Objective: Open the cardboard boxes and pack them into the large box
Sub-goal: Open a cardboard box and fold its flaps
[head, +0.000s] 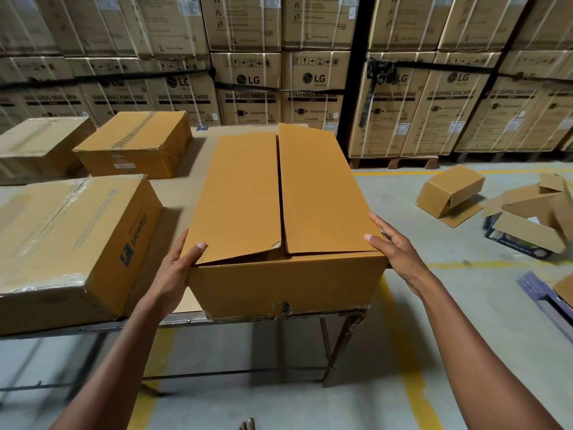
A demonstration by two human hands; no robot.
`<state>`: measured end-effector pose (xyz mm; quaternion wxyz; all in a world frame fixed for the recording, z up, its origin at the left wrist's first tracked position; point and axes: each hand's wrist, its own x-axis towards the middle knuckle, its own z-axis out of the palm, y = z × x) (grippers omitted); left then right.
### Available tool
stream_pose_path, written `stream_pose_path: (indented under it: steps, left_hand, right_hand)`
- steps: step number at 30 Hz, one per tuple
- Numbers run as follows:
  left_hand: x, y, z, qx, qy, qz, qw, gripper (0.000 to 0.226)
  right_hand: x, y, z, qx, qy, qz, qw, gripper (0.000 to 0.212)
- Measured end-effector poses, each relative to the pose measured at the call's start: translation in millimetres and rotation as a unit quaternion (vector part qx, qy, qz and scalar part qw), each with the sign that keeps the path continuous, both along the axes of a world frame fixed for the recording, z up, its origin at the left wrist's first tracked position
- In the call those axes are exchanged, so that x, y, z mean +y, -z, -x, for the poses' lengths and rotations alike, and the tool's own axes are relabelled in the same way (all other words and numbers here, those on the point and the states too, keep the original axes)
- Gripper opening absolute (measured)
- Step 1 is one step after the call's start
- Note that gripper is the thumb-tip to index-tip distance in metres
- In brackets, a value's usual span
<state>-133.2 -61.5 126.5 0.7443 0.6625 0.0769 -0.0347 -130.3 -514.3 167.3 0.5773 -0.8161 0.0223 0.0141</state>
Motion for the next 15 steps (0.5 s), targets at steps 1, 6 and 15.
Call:
stream_pose_path:
  steps: [1,6,15]
  left_hand:
    - [-1.1,-4.1,2.5,-0.001,0.005,-0.016,1.000,0.077]
    - [-31.2,-39.9,22.5,-0.149,-0.138,-0.349,0.915,0.063]
    - [-137.5,-77.2,55.2,-0.246,0.142,-0.335,0.898,0.030]
  right_hand:
    - [-0.1,-1.0,-0.3,0.003,-0.002,0.001,1.000,0.060]
    - [10.6,-6.6,-4.0,-0.088,0.085,0.155,0.980,0.042]
    - [138.1,-45.0,42.8,-0.109,-0.043,0.080,0.990,0.022]
